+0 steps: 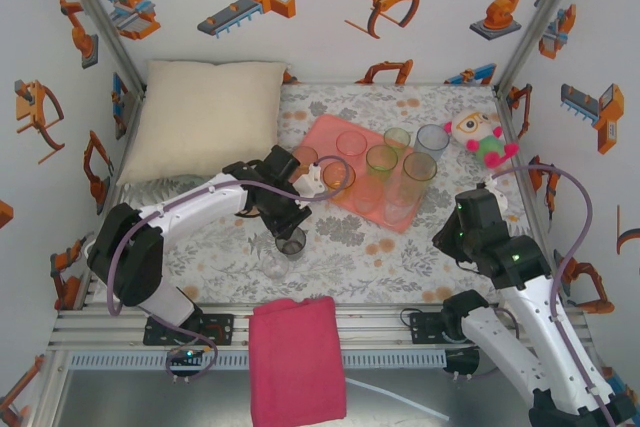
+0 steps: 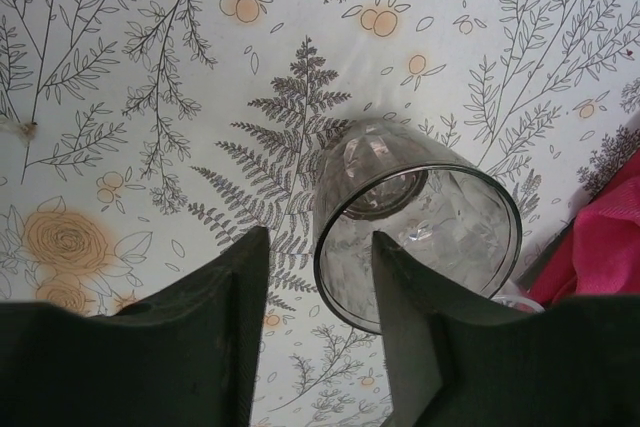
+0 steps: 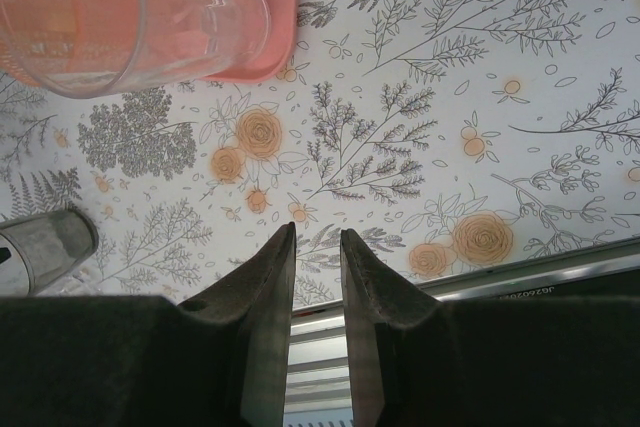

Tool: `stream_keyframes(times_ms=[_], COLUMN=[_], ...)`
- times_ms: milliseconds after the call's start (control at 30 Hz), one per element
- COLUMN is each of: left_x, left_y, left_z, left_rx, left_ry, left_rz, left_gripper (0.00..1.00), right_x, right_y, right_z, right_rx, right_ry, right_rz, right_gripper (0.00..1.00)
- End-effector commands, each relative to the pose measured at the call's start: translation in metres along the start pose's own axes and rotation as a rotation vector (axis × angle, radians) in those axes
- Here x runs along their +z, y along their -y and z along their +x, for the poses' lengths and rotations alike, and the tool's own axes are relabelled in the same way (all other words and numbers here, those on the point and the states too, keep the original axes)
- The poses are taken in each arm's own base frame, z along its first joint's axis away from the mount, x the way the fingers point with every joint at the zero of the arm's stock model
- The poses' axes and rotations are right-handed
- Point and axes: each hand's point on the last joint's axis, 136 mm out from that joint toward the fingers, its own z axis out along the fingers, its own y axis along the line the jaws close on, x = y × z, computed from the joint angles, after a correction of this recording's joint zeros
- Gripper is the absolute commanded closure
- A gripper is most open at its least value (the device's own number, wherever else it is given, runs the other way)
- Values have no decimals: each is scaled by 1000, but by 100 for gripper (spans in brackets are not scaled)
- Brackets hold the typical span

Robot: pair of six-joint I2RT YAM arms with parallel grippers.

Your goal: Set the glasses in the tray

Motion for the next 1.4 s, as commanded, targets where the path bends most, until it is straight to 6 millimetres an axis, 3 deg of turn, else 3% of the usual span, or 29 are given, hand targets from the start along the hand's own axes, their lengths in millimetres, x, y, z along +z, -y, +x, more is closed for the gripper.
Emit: stream_keyframes(times_ms=[0, 600, 967, 1167, 1367], left_x=[4, -3, -18, -40, -80], left_y=[2, -5, -5, -6, -14], left_z=[2, -6, -14, -27, -57], left_rx=[15, -25, -35, -28, -7], left_ry=[-14, -21, -13, 21, 96], left_rz=[1, -37, -43, -60, -111], left_gripper=[58, 87, 92, 90, 89], right_x=[1, 2, 2, 2, 3], right_y=[6, 8, 8, 5, 3], right_z=[5, 6, 6, 4, 3], right_rx=[8, 8, 9, 5, -1], right_ry=[-8, -9, -7, -5, -9], right_rz=[24, 25, 26, 23, 21], right_gripper=[72, 72, 72, 72, 72])
